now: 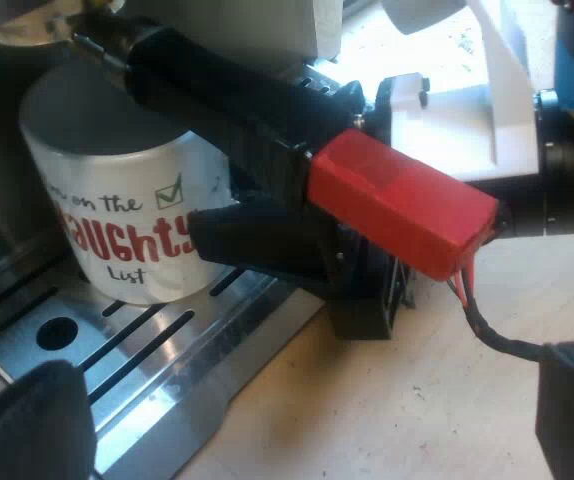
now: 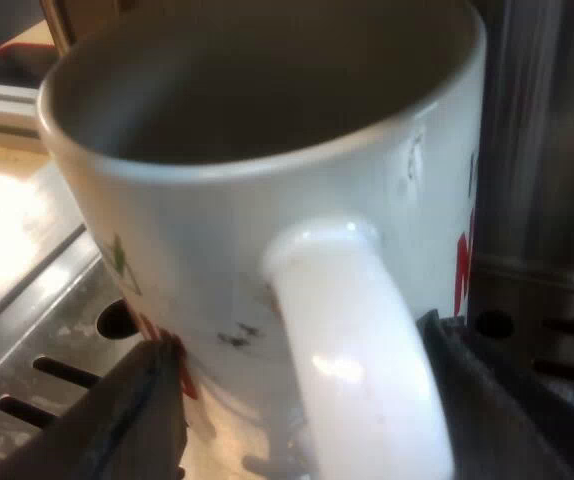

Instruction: Place mug into machine

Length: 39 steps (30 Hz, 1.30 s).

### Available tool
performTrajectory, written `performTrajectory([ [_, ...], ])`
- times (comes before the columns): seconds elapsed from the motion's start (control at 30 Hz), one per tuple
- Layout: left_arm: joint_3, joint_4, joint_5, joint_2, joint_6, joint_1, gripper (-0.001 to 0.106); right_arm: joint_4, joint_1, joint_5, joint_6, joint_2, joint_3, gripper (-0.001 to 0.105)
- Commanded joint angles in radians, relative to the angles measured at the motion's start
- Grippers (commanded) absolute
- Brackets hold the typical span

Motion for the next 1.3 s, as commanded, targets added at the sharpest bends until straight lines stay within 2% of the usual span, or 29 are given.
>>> performTrajectory([
  [0.03, -0.005, -0.011, 0.005, -0.003, -0.010, -0.006, 0.091, -0.004, -0.011, -0.007, -0.008, 0.006, -0.015, 0.054],
  [0.2, -0.005, -0.011, 0.005, -0.003, -0.010, -0.006, 0.091, 0.011, -0.013, 0.000, -0.008, -0.003, -0.013, 0.054],
  [0.33, -0.005, -0.011, 0.005, -0.003, -0.010, -0.006, 0.091, 0.163, 0.019, 0.010, -0.004, -0.080, 0.015, 0.054],
  [0.57, -0.013, -0.011, 0.007, -0.033, -0.010, -0.006, 0.091, 0.400, 0.074, 0.079, -0.001, -0.247, 0.070, 0.054],
  [0.77, -0.041, -0.011, 0.003, -0.103, -0.017, -0.006, 0.091, 0.589, 0.118, 0.086, -0.001, -0.414, 0.098, 0.054],
  [1.0, -0.093, 0.016, -0.010, -0.172, -0.063, -0.006, 0.091, 0.690, 0.128, 0.084, 0.016, -0.580, 0.098, 0.054],
  [1.07, -0.105, 0.040, -0.013, -0.191, -0.063, -0.006, 0.091, 0.706, 0.128, 0.084, 0.017, -0.620, 0.098, 0.051],
  [1.2, -0.129, 0.095, -0.017, -0.242, -0.063, -0.006, 0.091, 0.706, 0.128, 0.082, 0.017, -0.707, 0.093, 0.029],
  [1.3, -0.144, 0.128, -0.017, -0.281, -0.063, -0.006, 0.091, 0.706, 0.128, 0.071, 0.013, -0.748, 0.074, 0.018],
])
